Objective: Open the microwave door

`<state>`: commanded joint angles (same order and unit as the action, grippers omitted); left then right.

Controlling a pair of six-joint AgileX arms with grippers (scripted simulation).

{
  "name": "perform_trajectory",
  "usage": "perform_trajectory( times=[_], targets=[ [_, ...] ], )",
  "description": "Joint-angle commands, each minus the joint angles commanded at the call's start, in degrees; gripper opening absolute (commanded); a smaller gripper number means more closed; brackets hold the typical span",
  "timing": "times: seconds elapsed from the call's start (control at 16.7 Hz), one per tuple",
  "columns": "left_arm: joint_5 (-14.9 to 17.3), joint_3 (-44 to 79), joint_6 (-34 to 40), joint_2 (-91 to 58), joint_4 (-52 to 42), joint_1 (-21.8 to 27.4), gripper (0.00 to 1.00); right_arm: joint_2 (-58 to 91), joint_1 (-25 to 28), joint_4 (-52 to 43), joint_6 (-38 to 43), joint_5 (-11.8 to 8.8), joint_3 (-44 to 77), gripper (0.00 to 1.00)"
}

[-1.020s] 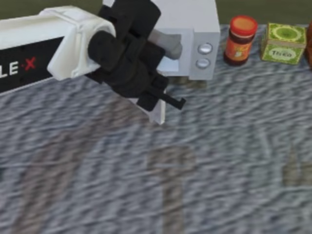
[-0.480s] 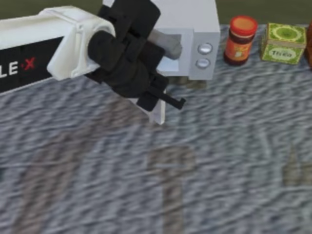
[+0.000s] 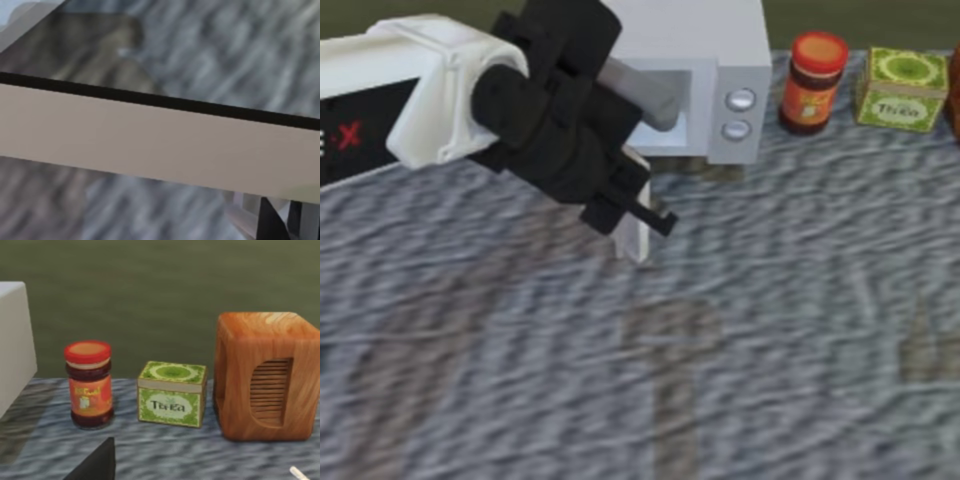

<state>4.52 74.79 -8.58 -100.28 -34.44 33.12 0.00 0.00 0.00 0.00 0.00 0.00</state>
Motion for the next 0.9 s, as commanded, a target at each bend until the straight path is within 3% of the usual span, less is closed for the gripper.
perform_trajectory(
  times=[0.18,0.9],
  targets=[
    [1.88,-1.37,-2.67,1.15,-0.06,-1.09,0.0,0.0,0.0,0.0,0.0,0.0,0.0,1.0],
    [1.93,-1.4,-2.74,1.18,-0.06,-1.12,0.0,0.0,0.0,0.0,0.0,0.0,0.0,1.0]
  ],
)
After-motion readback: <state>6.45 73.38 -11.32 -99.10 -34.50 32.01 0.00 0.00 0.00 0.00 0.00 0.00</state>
